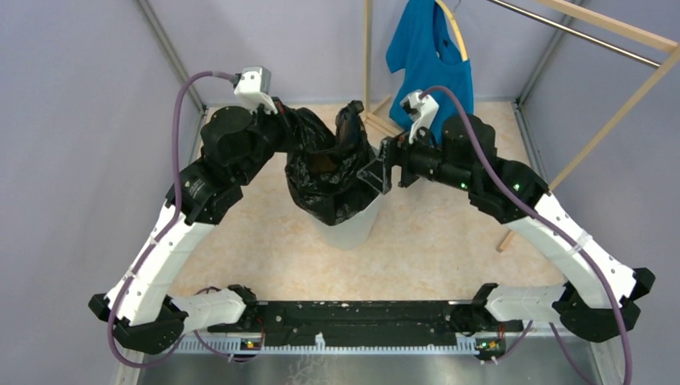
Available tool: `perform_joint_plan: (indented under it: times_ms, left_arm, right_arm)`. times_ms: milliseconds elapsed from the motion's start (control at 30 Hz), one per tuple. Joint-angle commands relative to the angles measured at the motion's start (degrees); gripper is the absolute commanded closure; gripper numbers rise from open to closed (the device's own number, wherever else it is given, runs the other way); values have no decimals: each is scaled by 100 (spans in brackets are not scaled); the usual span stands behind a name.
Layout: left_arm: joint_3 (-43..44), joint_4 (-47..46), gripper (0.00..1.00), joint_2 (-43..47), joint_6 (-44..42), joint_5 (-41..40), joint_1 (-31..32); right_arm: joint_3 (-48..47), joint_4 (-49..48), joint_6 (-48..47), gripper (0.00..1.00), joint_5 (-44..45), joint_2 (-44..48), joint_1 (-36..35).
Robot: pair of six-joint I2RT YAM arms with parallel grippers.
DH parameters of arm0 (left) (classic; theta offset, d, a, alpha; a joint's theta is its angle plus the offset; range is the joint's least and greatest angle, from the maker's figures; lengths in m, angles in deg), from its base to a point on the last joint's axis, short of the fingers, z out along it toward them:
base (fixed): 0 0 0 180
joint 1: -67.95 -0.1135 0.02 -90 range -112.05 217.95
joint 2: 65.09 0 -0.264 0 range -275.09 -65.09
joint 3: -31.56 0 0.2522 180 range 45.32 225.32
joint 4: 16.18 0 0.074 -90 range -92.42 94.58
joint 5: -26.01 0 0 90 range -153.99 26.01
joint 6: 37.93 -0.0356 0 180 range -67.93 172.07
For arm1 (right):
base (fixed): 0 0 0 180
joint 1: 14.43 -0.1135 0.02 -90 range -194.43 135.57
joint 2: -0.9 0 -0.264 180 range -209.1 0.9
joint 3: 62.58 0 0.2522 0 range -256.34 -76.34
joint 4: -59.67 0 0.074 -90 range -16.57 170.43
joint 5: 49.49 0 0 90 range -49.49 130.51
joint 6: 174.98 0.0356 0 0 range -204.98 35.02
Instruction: Put the trash bags into the trash bin
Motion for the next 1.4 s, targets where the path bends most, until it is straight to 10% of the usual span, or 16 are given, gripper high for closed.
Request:
perform_joint_plan:
  times_ms: [0,200,667,833,1000,1200,1367]
  left_arm:
    - [213,-504,100,-58,160,263,-7]
    - [436,-637,100,-340,245,441,-6]
    - [223,-817,100,-282,256,512,-7]
    - [-268,-741,100,28,157,78,-14]
    - [-1005,-469,100,499,235,-183,-159]
    - [-1691,-252,100,1058,651,209,-239]
    - [-1890,-63,100,1441,796,232,-240]
  right_arm:
    - [-91,-174,-162,18,-703,2,-810]
    - [49,-725,-90,17,1194,-365,-2249]
    - [-346,-760,-747,26,4709,-1584,-2306]
    - [-180,-555,-1098,60,4567,-1599,-2026]
    - [-113,-93,-1440,64,3889,-1536,-1805]
    - [-428,195,-1451,58,2774,-1387,-1805]
    - [-952,627,-1166,26,2649,-1115,-1805]
